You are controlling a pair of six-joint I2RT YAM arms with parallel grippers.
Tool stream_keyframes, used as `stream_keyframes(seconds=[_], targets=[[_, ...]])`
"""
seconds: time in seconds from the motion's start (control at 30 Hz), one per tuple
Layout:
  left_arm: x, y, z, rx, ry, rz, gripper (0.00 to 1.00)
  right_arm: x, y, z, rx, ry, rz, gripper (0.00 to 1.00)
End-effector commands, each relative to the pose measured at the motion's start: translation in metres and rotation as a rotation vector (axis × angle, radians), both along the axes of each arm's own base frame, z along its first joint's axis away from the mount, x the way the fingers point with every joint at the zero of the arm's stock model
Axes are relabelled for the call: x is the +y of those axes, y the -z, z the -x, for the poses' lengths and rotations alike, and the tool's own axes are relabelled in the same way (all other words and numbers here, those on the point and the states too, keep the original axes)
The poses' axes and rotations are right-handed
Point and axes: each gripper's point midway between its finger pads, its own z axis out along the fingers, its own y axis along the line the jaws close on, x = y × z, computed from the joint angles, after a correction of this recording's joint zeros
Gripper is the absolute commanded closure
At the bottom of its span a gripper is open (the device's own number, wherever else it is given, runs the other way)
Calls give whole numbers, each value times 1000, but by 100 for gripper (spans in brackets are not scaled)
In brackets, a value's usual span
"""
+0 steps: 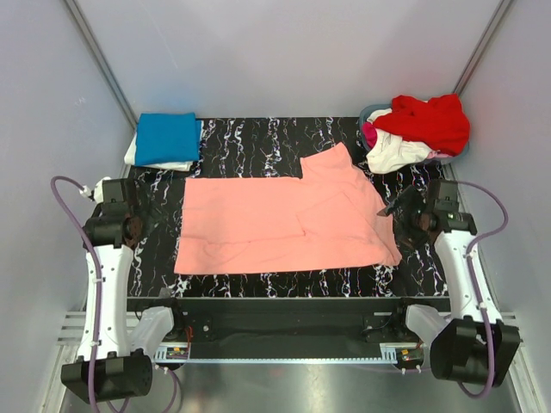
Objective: Fold and stack the t-shirts
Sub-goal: Fold the tshirt
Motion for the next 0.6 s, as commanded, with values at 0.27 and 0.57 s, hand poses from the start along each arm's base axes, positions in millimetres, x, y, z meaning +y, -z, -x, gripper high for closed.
stream_keyframes(seconds=[0.27, 0.57], targets=[[0, 18, -21, 14, 207, -84, 8, 44, -81, -189, -199, -348, 165, 8], [1, 12, -18, -36, 195, -101, 7, 56, -24, -311, -146, -462, 257, 9]])
